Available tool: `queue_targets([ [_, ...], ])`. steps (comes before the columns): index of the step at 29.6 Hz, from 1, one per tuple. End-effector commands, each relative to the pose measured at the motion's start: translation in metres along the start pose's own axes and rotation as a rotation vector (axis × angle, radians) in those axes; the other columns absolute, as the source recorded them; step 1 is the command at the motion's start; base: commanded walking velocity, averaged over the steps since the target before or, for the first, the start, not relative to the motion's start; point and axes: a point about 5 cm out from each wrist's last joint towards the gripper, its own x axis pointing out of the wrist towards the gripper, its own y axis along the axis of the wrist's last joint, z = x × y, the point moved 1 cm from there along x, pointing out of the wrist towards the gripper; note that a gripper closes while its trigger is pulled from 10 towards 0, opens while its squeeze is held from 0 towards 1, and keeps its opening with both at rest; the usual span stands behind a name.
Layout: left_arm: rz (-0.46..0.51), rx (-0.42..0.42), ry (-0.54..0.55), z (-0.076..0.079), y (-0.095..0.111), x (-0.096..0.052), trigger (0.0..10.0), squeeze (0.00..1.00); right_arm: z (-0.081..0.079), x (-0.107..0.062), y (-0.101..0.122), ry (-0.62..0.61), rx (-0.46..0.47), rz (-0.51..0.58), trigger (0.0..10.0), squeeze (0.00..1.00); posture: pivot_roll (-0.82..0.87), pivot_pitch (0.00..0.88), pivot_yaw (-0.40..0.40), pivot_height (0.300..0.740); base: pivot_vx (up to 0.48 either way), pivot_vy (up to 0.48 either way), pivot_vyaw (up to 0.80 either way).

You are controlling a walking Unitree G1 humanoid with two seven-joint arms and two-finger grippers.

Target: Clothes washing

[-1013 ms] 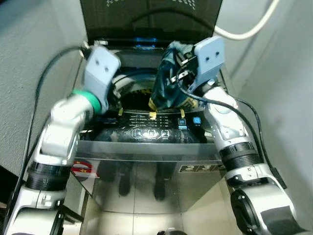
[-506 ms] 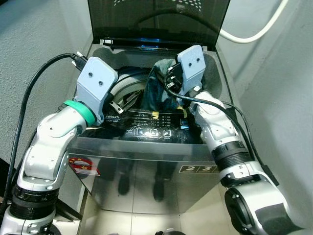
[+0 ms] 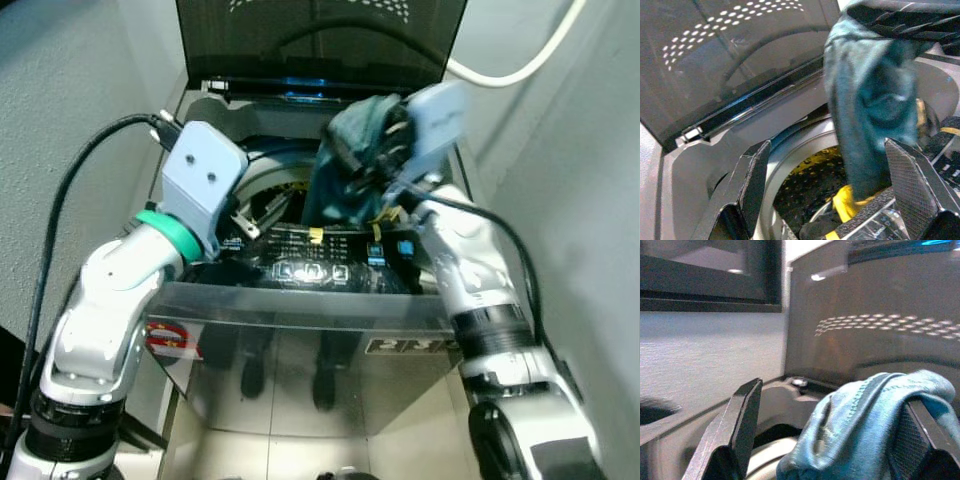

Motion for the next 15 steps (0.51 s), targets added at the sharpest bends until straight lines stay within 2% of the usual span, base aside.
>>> queue_targets([
  [1,-0.002,0.011,-0.002,0.002,-0.001,-0.002,10.0,0.0,-0.019,-0.006,-0.007,0.156,0.033,-0.061,10.0,0.0,0.1,0.0,-0.005,0.74,0.0,0.0,0.0],
  [2,-0.005,0.012,-0.007,0.002,-0.002,-0.002,10.0,0.0,-0.036,-0.019,-0.016,0.304,-0.011,-0.158,10.0,0.0,0.09,0.0,-0.003,0.74,0.0,0.0,0.0],
  [4,-0.005,0.012,-0.007,0.002,-0.002,-0.002,10.0,0.0,-0.036,-0.019,-0.016,0.304,-0.011,-0.158,10.0,0.0,0.09,0.0,-0.003,0.74,0.0,0.0,0.0],
  [5,-0.008,0.012,-0.011,0.003,-0.002,-0.001,10.0,0.0,-0.045,-0.031,-0.022,0.408,-0.044,-0.229,10.0,0.0,0.09,0.0,-0.002,0.74,0.0,0.0,0.0],
  [7,-0.008,0.012,-0.011,0.003,-0.002,-0.001,10.0,0.0,-0.045,-0.031,-0.022,0.408,-0.044,-0.229,10.0,0.0,0.09,0.0,-0.002,0.74,0.0,0.0,0.0],
  [8,-0.01,0.011,-0.013,0.003,-0.003,0.0,10.0,0.0,-0.042,-0.036,-0.031,0.452,-0.124,-0.314,10.0,0.0,0.07,0.0,0.002,0.74,0.0,0.0,0.0],
  [9,-0.01,0.011,-0.013,0.003,-0.003,0.0,10.0,0.0,-0.042,-0.036,-0.031,0.452,-0.124,-0.314,10.0,0.0,0.07,0.0,0.002,0.74,0.0,0.0,0.0],
  [11,-0.007,0.01,-0.008,0.002,-0.002,0.003,10.0,0.0,-0.035,-0.024,-0.042,0.502,-0.289,-0.395,10.0,0.0,0.08,0.0,-0.007,0.74,0.0,0.0,0.0],
  [12,-0.007,0.01,-0.008,0.002,-0.002,0.003,10.0,0.0,-0.035,-0.024,-0.042,0.502,-0.289,-0.395,10.0,0.0,0.08,0.0,-0.007,0.74,0.0,0.0,0.0],
  [14,0.002,0.01,0.006,0.001,0.0,0.004,10.0,0.0,-0.034,0.0,-0.047,0.634,-0.552,-0.467,10.0,0.0,0.09,0.0,-0.02,0.74,0.0,0.0,0.0],
  [15,0.002,0.01,0.006,0.001,0.0,0.004,10.0,0.0,-0.034,0.0,-0.047,0.634,-0.552,-0.467,10.0,0.0,0.09,0.0,-0.02,0.74,0.0,0.0,0.0],
])
